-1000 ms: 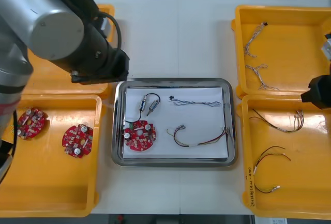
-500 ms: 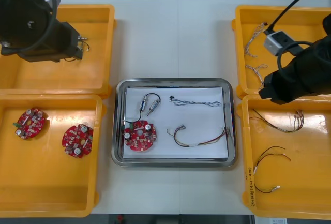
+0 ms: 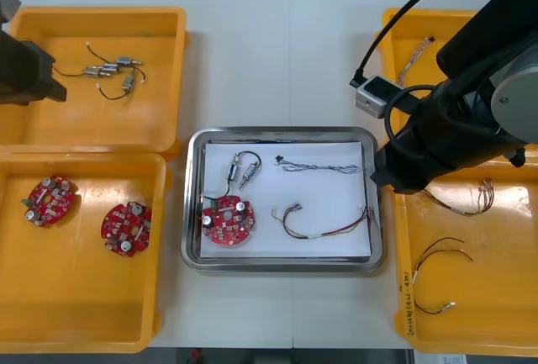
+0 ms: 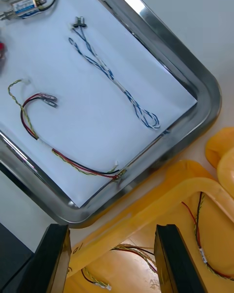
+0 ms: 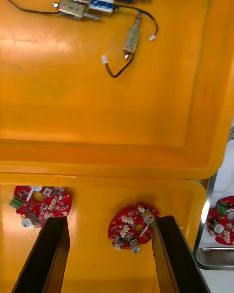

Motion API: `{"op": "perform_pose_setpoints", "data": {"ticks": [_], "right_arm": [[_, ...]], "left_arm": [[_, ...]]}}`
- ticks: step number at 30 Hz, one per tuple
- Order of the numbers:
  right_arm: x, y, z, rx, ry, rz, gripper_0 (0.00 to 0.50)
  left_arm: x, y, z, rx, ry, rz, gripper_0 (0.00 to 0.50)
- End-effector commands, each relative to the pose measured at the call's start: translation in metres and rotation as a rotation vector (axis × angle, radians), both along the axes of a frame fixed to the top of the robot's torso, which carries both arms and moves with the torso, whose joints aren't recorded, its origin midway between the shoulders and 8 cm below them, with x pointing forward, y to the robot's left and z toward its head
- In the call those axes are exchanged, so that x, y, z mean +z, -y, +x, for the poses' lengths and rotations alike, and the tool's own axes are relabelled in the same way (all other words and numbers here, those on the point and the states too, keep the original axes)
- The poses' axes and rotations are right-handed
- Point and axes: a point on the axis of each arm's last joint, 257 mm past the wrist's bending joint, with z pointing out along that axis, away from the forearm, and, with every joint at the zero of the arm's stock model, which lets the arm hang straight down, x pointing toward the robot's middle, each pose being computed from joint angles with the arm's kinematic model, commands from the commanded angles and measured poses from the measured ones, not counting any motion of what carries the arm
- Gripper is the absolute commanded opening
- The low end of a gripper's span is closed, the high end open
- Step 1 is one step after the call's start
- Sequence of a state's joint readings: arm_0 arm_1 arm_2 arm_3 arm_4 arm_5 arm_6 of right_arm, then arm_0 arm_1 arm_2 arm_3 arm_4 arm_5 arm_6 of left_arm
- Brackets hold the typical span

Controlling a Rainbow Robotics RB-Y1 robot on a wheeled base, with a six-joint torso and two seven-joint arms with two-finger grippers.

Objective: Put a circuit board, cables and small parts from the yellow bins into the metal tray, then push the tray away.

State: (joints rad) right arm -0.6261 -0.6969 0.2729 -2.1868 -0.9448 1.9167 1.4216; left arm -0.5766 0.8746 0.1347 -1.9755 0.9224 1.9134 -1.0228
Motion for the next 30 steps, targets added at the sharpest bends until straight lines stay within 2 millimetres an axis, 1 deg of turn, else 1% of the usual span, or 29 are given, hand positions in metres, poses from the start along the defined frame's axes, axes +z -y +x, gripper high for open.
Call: {"op": "perform_pose_setpoints", "data": {"ticks": [1, 7, 9, 10, 12, 19, 22, 25, 30], "right_arm": [[0.011, -0.013, -0.006, 0.128, 0.062, -0.063, 0.500], [0.006, -0.051, -0.012, 0.256, 0.088, -0.102, 0.500], [0.005, -0.068, -0.013, 0.301, 0.112, -0.122, 0.500], [0.003, -0.071, -0.013, 0.310, 0.117, -0.126, 0.500], [-0.001, -0.088, -0.015, 0.360, 0.139, -0.146, 0.500], [-0.017, -0.110, -0.017, 0.556, 0.193, -0.247, 0.500], [-0.024, -0.116, -0.019, 0.609, 0.209, -0.265, 0.500], [-0.041, -0.121, -0.023, 0.696, 0.202, -0.310, 0.500], [-0.064, -0.128, -0.031, 0.824, 0.180, -0.357, 0.500]], "left_arm": [[0.003, -0.032, -0.021, -0.028, 0.015, 0.077, 0.500], [-0.012, -0.041, -0.038, -0.036, -0.007, 0.087, 0.500], [-0.019, -0.044, -0.045, -0.051, -0.020, 0.097, 0.500], [-0.020, -0.045, -0.047, -0.054, -0.022, 0.099, 0.500], [-0.026, -0.046, -0.054, -0.063, -0.031, 0.101, 0.500], [-0.039, -0.052, -0.072, -0.063, -0.052, 0.115, 0.500], [-0.042, -0.054, -0.075, -0.065, -0.060, 0.120, 0.500], [-0.046, -0.052, -0.076, -0.068, -0.067, 0.114, 0.500], [-0.047, -0.051, -0.076, -0.069, -0.069, 0.112, 0.500]]}}
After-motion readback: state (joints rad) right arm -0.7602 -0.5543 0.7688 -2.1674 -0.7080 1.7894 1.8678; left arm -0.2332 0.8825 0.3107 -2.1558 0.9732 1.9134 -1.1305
